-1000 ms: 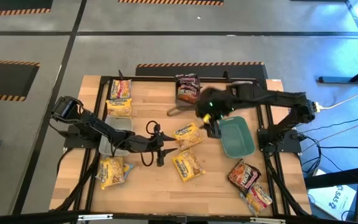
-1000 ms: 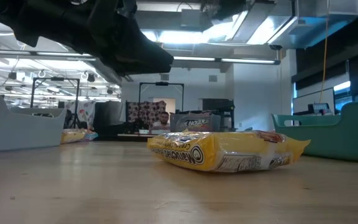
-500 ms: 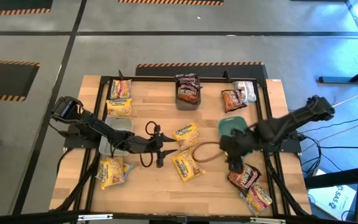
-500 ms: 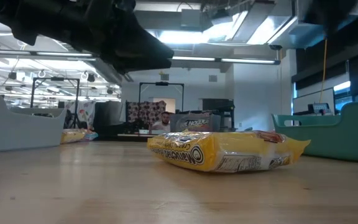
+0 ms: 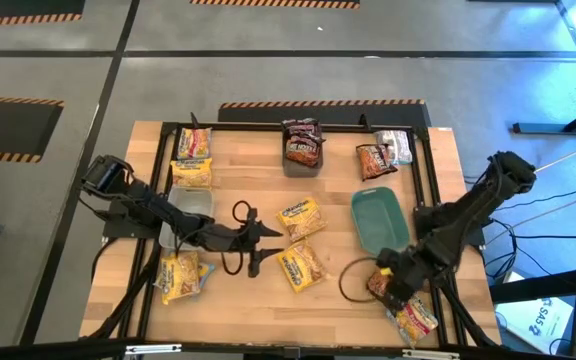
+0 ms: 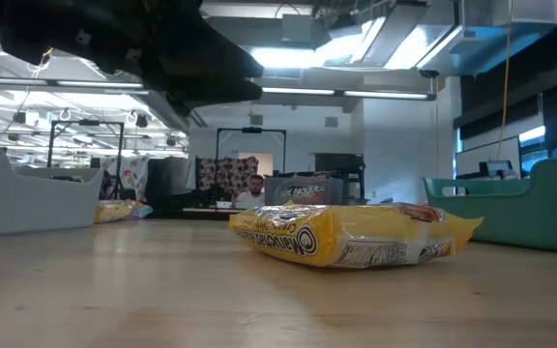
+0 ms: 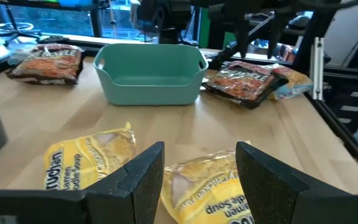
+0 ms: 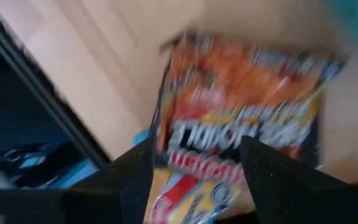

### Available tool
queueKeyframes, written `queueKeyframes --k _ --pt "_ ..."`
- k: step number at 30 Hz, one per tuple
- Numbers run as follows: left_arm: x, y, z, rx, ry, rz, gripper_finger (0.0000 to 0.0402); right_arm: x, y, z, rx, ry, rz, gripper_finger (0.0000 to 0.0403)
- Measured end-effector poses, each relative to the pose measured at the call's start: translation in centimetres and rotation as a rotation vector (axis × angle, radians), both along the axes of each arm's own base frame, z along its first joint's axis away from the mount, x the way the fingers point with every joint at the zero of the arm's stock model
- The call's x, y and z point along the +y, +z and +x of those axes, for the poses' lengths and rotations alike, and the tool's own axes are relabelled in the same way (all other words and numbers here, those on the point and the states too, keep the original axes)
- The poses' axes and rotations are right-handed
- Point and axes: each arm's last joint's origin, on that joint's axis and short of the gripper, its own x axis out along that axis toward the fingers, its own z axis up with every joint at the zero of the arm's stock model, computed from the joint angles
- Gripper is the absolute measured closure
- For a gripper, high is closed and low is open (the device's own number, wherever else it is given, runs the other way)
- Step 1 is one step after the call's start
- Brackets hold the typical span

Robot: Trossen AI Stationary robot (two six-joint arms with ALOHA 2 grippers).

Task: Sort Maruchan noodles
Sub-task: Put the black noodle pack into the black bin

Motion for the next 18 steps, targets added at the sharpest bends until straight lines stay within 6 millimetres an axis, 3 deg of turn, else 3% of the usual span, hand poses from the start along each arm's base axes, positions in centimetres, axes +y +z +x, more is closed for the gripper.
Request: queueKeyframes --k 6,13,18 --pt "-0.6 0.0 -0.2 -0.004 -0.012 -0.046 0.0209 1.5 -2.6 -1.4 0.035 -0.044 -0.028 0.0182" --pt "-0.4 0.1 -0.1 -0.015 0.005 -0.092 0.0209 2.1 -5.6 0.5 0.01 0.039 -0.091 0.0182" --pt "-0.4 0.2 -0.1 -0.02 -0.001 -0.07 0.0209 2.0 -6.6 2.9 -0.117 0.115 -0.111 0.0182"
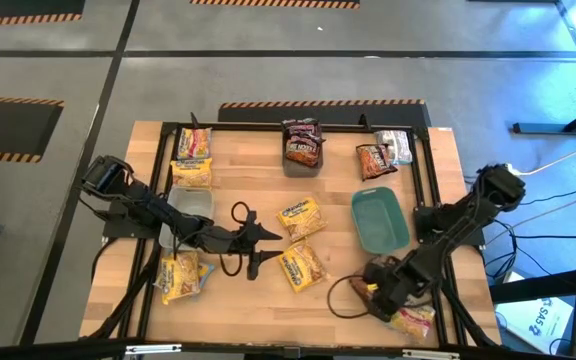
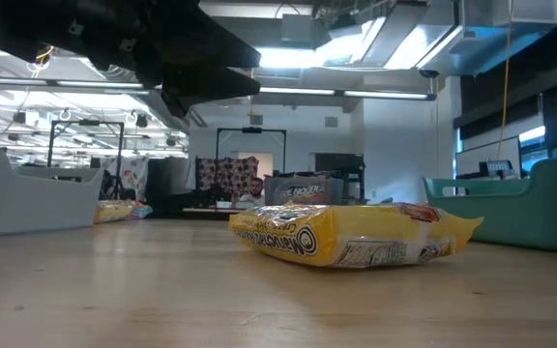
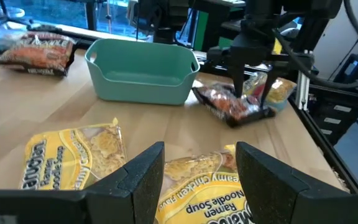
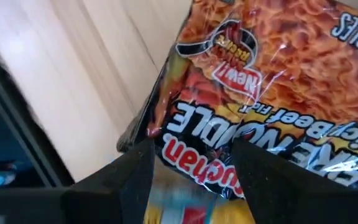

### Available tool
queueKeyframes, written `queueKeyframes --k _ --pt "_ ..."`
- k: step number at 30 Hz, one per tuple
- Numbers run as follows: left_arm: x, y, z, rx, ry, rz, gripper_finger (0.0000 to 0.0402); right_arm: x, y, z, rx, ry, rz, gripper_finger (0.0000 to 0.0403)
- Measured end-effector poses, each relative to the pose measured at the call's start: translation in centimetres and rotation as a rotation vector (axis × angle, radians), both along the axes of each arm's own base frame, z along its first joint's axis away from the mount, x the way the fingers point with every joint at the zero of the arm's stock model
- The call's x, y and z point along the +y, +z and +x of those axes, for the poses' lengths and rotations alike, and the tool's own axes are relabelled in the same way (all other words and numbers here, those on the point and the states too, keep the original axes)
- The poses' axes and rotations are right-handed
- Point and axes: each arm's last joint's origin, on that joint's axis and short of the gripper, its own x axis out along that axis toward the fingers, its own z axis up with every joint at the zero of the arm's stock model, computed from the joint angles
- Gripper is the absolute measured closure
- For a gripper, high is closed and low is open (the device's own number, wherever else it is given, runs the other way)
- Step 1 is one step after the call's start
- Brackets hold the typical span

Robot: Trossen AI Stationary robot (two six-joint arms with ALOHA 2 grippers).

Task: Sort Maruchan noodles
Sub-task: Put the black noodle pack into the black bin

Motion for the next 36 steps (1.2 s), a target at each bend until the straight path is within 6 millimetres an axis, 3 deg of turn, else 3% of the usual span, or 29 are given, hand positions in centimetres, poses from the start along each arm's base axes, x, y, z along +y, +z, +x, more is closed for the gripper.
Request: queueKeyframes --k 10,17,24,27,30,36 --pt "0.0 0.0 0.0 0.001 -0.014 0.025 0.0209 -1.0 -0.4 3.7 -0.279 0.121 -0.08 0.0182" --pt "0.5 0.1 0.2 -0.006 0.005 0.017 0.0209 -2.7 -0.7 5.4 -0.335 0.148 -0.159 0.0182" --pt "0.2 0.1 2.5 -0.005 -0.001 0.052 0.0209 -3.7 -1.6 7.8 -0.44 0.182 -0.229 0.0182" --pt "-0.2 0.0 4.0 0.008 -0.035 0.074 0.0209 -3.7 -1.0 8.3 -0.454 0.224 -0.284 0.0182" --pt "-0.3 -0.1 5.4 0.043 -0.038 0.098 0.0209 -3.0 1.2 8.6 -0.435 0.282 -0.315 0.0182" --pt "0.1 -0.9 7.8 0.119 -0.043 0.114 0.0209 -0.2 3.4 6.1 -0.339 0.378 -0.436 0.0182"
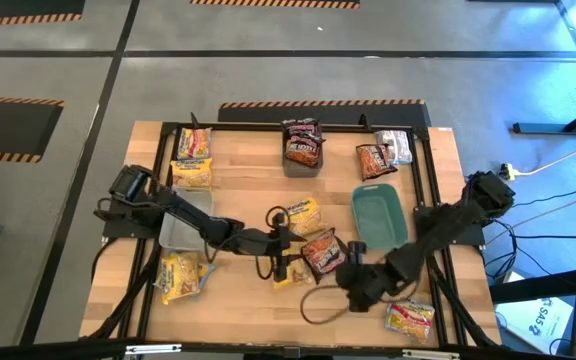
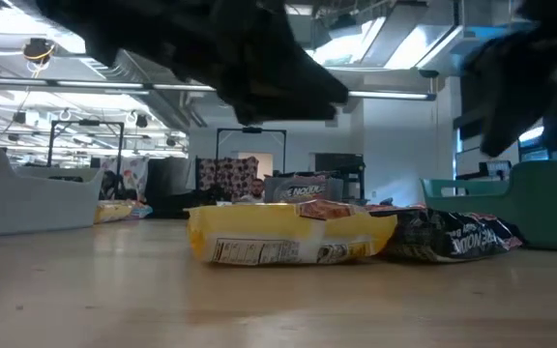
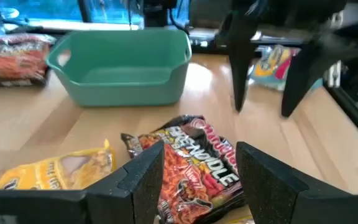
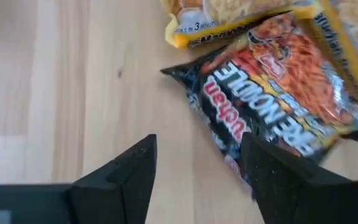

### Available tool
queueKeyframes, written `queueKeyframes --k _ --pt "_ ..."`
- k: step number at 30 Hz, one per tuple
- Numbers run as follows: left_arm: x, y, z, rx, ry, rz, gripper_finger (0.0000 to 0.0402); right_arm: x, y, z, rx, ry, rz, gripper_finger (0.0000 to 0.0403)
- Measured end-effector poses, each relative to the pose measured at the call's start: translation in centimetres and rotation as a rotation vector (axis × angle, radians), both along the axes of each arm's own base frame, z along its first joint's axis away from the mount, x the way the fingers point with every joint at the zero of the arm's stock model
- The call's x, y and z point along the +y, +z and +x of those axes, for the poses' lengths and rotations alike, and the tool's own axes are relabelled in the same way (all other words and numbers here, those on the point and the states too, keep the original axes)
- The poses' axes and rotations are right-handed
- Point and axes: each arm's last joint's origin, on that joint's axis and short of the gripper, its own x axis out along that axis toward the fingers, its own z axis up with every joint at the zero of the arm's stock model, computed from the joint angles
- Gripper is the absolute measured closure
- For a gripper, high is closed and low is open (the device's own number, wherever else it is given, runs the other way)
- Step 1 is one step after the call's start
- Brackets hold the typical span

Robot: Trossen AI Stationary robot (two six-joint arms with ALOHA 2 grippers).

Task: Sort Maruchan noodles
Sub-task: Put the black noodle pack into the black bin

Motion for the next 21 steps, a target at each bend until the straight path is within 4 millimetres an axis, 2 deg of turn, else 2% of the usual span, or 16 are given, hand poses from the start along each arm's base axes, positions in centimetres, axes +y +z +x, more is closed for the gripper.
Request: queueKeyframes --k 4,8,14,21 --pt "0.4 -1.5 0.9 0.04 -0.012 -0.005 0.0209 0.7 -1.0 -1.6 -0.055 -0.054 -0.083 0.0182" --pt "0.7 -3.0 1.4 0.077 -0.005 0.0 0.0209 0.0 -2.5 -2.2 -0.07 -0.126 -0.09 0.0182" --pt "1.6 -5.6 1.8 0.147 0.022 -0.065 0.0209 -1.8 -4.0 -1.6 -0.094 -0.208 -0.085 0.0182" --pt "1.0 -5.8 1.8 0.164 -0.083 -0.176 0.0209 -3.6 -4.3 -0.8 -0.099 -0.252 -0.135 0.0182"
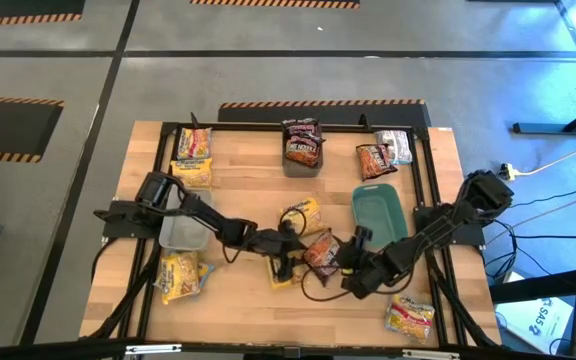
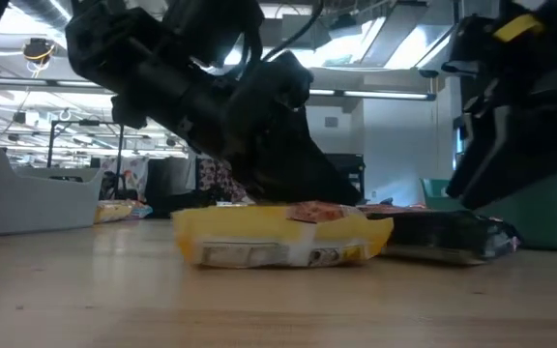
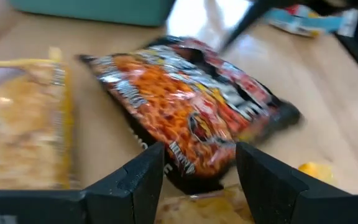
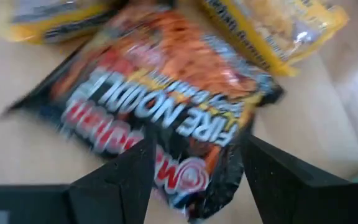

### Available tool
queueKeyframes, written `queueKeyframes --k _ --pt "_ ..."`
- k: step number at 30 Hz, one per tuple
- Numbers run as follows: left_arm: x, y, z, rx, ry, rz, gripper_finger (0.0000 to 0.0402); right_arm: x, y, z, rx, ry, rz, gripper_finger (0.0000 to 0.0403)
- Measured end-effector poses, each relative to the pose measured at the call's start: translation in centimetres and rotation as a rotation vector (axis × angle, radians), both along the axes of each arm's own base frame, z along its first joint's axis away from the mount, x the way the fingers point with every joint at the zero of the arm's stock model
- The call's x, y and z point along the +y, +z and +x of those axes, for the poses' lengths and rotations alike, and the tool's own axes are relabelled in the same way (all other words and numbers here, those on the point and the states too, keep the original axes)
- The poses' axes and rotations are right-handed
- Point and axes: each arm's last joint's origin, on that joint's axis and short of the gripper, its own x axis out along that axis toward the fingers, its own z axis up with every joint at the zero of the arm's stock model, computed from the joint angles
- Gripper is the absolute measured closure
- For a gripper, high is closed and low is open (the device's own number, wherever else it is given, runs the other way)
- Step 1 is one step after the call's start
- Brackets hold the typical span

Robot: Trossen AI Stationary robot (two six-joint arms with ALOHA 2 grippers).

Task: Sort Maruchan noodles
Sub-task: Put the black noodle pack into the black bin

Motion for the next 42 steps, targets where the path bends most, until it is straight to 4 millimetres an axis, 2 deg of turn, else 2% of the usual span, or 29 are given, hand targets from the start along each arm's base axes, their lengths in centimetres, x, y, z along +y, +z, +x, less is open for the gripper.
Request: queueKeyframes --k 8,11,13,17,19,22,26,30,38,42 --pt "-1.7 0.0 -0.5 0.013 -0.064 -0.051 0.0209 -2.0 0.0 1.2 -0.002 -0.026 -0.083 0.0182" --pt "-2.1 0.1 -0.6 0.016 -0.119 -0.071 0.0209 -2.1 0.3 1.5 -0.011 -0.032 -0.103 0.0182" --pt "-2.6 0.7 -1.0 0.03 -0.165 -0.023 0.0209 -1.4 1.0 1.6 -0.027 -0.016 -0.104 0.0182" --pt "-3.3 3.5 -2.0 0.004 -0.143 0.115 0.0209 1.1 2.9 0.4 -0.063 0.028 -0.054 0.0182" --pt "-3.1 4.6 -2.3 -0.016 -0.1 0.182 0.0209 2.1 3.3 -0.8 -0.078 0.014 -0.004 0.0182" --pt "-2.8 5.4 -2.2 -0.053 -0.06 0.259 0.0209 3.5 3.3 -1.9 -0.135 -0.068 0.115 0.0182" --pt "-2.4 5.1 -1.7 -0.091 -0.078 0.285 0.0209 4.9 2.6 -2.6 -0.191 -0.22 0.282 0.0182" --pt "-2.4 4.7 -1.0 -0.134 -0.085 0.325 0.0209 5.4 1.8 -2.7 -0.272 -0.377 0.361 0.0182" --pt "-1.4 2.0 1.6 -0.039 -0.052 0.345 0.0209 5.8 -0.6 -2.3 -0.276 -0.469 0.361 0.0182" --pt "-0.5 1.2 1.7 0.037 -0.027 0.34 0.0209 5.7 -0.9 -2.2 -0.307 -0.476 0.334 0.0182"
